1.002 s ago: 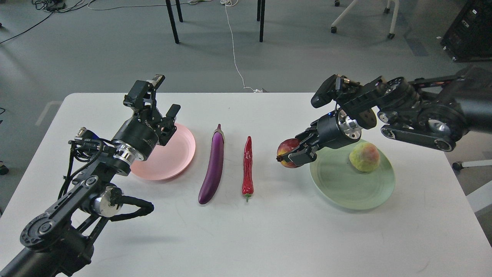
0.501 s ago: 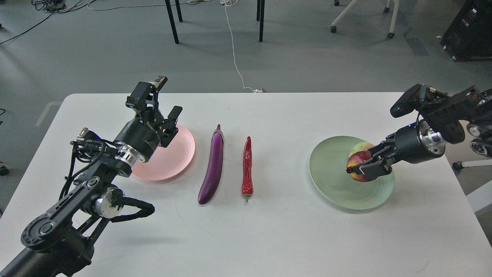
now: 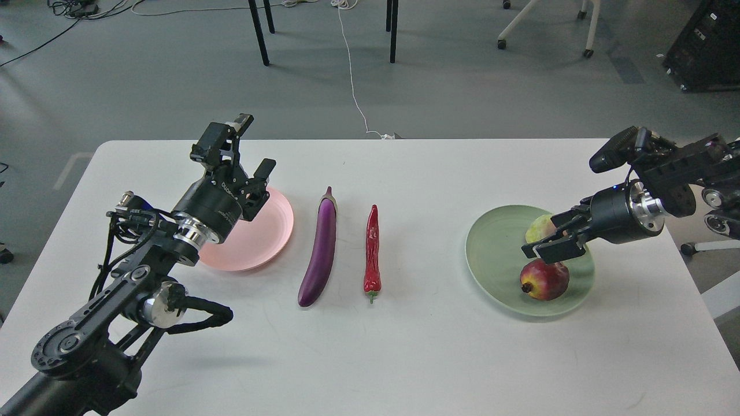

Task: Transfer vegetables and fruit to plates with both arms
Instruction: 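Lift the right gripper away from the green plate, then reach the left gripper down and grasp the red chili pepper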

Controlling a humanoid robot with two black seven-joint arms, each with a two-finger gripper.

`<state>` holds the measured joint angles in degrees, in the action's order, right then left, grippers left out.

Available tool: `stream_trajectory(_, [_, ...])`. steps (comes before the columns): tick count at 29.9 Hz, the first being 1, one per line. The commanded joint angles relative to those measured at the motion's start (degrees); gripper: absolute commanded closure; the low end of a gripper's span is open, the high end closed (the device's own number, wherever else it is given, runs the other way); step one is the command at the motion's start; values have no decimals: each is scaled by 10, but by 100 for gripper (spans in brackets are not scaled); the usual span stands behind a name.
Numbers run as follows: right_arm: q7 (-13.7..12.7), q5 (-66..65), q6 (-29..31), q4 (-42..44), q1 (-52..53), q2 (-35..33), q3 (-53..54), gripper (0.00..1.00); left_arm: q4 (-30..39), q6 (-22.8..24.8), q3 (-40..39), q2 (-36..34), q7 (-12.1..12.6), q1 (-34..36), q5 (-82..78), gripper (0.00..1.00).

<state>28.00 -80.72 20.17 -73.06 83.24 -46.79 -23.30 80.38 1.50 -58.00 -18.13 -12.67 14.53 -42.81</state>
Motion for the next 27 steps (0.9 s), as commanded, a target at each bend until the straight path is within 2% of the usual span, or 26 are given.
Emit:
stream_trajectory(1, [0,198,-1,2,-34,-8,56,3,4,2,1,-11,1,2,-3,1])
stream_trajectory(5, [0,463,-1,19,-114,-5,133,3,5,2,14,-25,1,10,-6,1])
stream_trajectory(9, [0,660,-1,56,-234,19,247,3,12,3,26,-37,1,16,-35,1])
stream_trajectory(12, [0,736,7,106,-350,51,378,3,24,8,60,-44,1,27,-111,1])
stream_trajectory(16, [0,763,21,135,-469,81,524,3,47,60,141,-73,12,71,-269,1])
stream_trajectory(18, [0,763,32,137,-500,81,552,3,50,87,191,-88,24,113,-367,1])
stream_trajectory(21, [0,763,38,137,-519,76,569,3,42,131,279,-89,55,213,-493,1])
stream_trajectory(25, [0,764,39,137,-535,69,585,3,0,192,367,-81,106,333,-533,1])
stream_trajectory(27, [0,764,39,137,-543,65,596,3,-36,218,409,-47,131,386,-534,1])
